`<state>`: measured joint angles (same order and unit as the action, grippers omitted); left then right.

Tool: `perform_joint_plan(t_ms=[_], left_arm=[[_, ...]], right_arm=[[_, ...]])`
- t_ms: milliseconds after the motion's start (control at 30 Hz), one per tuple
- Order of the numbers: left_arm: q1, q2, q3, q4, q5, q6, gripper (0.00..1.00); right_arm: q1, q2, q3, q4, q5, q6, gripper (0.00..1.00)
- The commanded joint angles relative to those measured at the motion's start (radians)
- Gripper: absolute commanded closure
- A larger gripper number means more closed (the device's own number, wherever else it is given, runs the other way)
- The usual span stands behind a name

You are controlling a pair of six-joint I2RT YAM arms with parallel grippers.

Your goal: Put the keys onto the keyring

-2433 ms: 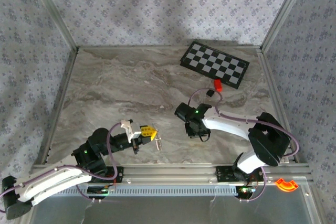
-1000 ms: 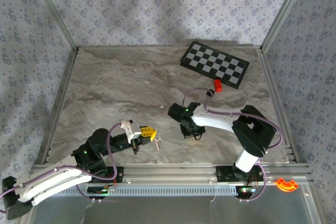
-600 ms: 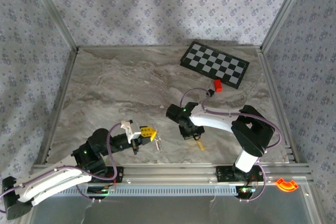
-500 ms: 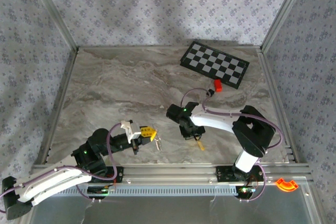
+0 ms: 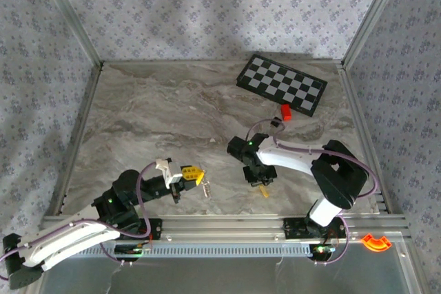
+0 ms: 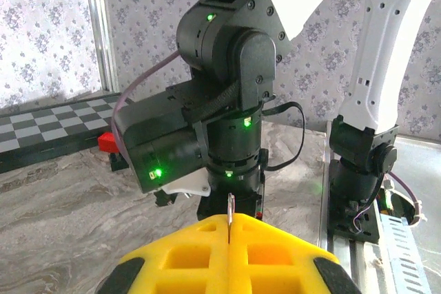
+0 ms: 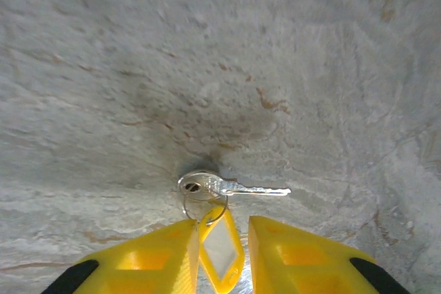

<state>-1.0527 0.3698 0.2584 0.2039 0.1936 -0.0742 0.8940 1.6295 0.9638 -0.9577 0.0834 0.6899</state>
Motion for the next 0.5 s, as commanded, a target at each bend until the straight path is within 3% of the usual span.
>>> perform_joint_plan(t_ms=[0, 467], left_arm=[[0.007, -0.012, 0.001, 0.033, 0.012, -0.020, 1.00], [0.007, -0.015, -0.002, 0.042, 0.013, -0.025, 1.00]], right_arm=[[0.010, 0.003, -0.015, 0.021, -0.042, -0.006, 0.71], [0.068, 0.034, 0.012, -0.076, 0.054, 0.017, 0.65]])
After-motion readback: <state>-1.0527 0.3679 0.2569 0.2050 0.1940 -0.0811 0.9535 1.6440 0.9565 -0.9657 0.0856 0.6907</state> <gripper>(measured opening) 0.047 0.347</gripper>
